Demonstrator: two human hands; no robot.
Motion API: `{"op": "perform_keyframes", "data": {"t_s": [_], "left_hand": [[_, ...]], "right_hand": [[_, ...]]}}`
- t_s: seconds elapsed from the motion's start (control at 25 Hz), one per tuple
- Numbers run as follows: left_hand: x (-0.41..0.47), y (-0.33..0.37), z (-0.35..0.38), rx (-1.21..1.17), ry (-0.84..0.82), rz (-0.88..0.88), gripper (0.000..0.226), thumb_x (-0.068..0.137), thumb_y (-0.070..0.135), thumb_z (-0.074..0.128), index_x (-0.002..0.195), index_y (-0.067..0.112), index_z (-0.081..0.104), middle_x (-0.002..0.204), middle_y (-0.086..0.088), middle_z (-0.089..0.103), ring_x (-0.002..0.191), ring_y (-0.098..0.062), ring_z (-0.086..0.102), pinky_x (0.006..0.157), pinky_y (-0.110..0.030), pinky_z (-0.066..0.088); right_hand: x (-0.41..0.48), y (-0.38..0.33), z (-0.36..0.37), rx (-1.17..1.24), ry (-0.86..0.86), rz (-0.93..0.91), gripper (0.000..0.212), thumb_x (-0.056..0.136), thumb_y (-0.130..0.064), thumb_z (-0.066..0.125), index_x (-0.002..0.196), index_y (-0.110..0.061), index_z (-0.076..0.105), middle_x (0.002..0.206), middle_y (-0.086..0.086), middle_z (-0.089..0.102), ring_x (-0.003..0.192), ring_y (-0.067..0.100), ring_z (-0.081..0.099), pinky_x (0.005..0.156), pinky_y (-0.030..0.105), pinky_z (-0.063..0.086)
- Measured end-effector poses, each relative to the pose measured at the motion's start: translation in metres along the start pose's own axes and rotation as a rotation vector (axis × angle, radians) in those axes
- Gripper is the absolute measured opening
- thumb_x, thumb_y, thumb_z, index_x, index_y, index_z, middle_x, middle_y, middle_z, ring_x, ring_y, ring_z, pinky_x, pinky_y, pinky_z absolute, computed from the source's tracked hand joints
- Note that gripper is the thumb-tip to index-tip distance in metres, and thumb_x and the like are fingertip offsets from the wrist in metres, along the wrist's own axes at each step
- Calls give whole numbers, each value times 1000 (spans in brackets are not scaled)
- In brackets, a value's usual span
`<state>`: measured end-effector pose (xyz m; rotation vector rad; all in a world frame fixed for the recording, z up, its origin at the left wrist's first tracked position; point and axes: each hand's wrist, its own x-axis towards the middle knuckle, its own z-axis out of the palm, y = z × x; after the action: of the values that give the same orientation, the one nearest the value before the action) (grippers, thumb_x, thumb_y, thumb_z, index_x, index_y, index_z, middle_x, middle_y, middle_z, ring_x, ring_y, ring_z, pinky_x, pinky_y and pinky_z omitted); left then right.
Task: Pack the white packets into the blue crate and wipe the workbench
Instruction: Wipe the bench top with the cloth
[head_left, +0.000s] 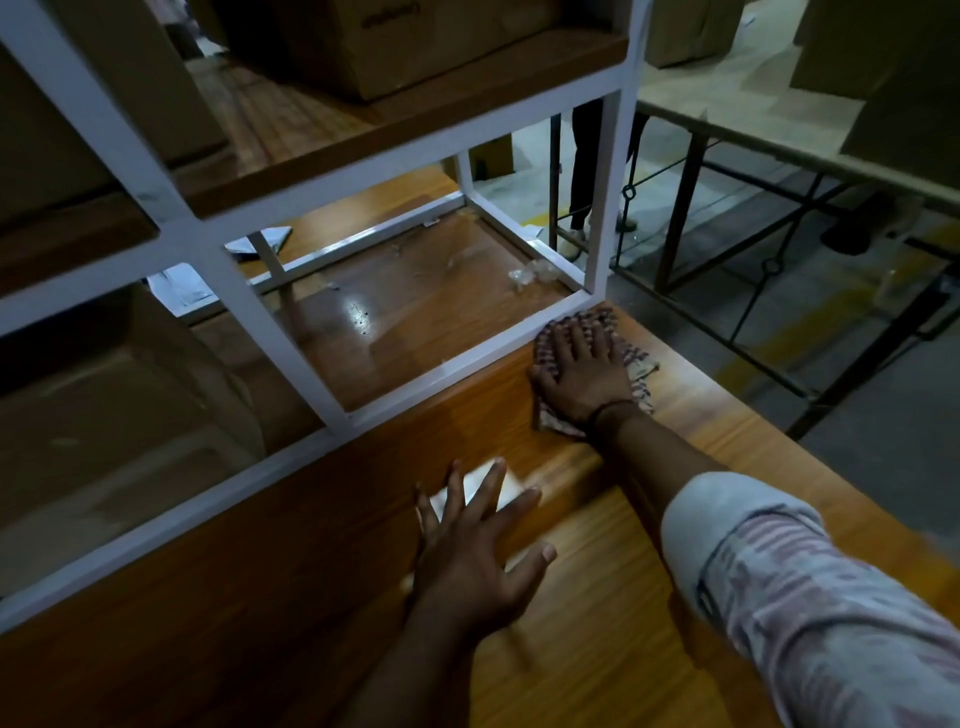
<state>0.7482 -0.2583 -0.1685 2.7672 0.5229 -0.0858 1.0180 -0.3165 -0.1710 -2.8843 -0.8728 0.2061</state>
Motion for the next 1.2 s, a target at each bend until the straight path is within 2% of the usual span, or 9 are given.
{"op": "perform_keyframes", "data": {"t_s": [0.16, 0.4, 0.56, 0.68, 0.76, 0.88, 1.0, 1.12, 1.2], "left_hand": [[-2, -1, -1, 6, -11, 9, 64, 86, 85, 34, 147, 68, 22, 165, 31, -11, 151, -15, -32, 119, -64, -15], [-4, 0, 2, -21, 17, 8, 63, 86, 86, 35, 145, 69, 22, 166, 30, -8, 152, -15, -31, 118, -62, -19], [-3, -3, 4, -7, 16, 14, 65, 86, 86, 32, 147, 68, 22, 167, 28, -7, 152, -17, -29, 118, -62, -18], [-8, -3, 1, -3, -2, 15, 67, 86, 87, 28, 149, 66, 20, 167, 26, -8, 153, -20, -27, 117, -64, -18], [-12, -2, -3, -26, -20, 13, 68, 85, 88, 28, 149, 64, 22, 168, 24, -5, 154, -23, -23, 117, -66, -15], [-14, -2, -1, -49, -10, 39, 70, 83, 88, 31, 148, 62, 26, 169, 22, 2, 156, -26, -16, 118, -66, -12], [-18, -7, 2, -20, 22, 65, 72, 84, 88, 28, 150, 60, 26, 169, 19, 5, 157, -29, -12, 118, -66, -11], [-28, -13, 6, -10, 37, 112, 71, 89, 82, 27, 153, 53, 29, 170, 13, 11, 157, -29, -6, 120, -64, -10], [-42, -22, 10, -38, 59, 155, 67, 93, 77, 28, 154, 49, 31, 170, 10, 16, 158, -27, -1, 122, -61, -7]], "right_hand": [[-59, 25, 5, -86, -55, -416, 73, 95, -74, 10, 158, -40, -5, 166, -7, -8, 153, 23, -12, 123, 47, -8], [-30, 98, -6, -7, 16, 134, 73, 96, -70, 18, 159, -38, 1, 168, -4, -1, 154, 30, -3, 123, 52, 2], [-45, 45, -3, -43, -2, -18, 73, 96, -70, 14, 158, -36, -5, 167, -3, -7, 153, 33, -9, 122, 54, -3], [-114, 18, 2, -86, -20, -337, 68, 98, -70, 13, 156, -43, -9, 162, -9, -16, 151, 22, -18, 121, 45, -13], [-166, 40, 9, -102, -15, -401, 68, 98, -72, 15, 157, -44, -5, 163, -11, -15, 150, 16, -22, 119, 38, -19], [-216, 101, 10, -94, 16, -87, 78, 88, -81, -3, 157, -45, -4, 166, -11, -13, 153, 20, -15, 123, 44, -9], [-254, 107, 11, -39, 33, 218, 86, 83, -82, -2, 158, -40, -3, 167, -7, -8, 154, 25, -10, 123, 50, -6], [-295, 49, 25, -18, 12, 204, 82, 88, -78, 3, 158, -38, -6, 164, -8, -17, 153, 28, -14, 122, 50, -12], [-332, -2, 32, 1, -1, 23, 75, 94, -74, 9, 158, -39, -7, 162, -8, -22, 153, 27, -17, 120, 46, -18]]}}
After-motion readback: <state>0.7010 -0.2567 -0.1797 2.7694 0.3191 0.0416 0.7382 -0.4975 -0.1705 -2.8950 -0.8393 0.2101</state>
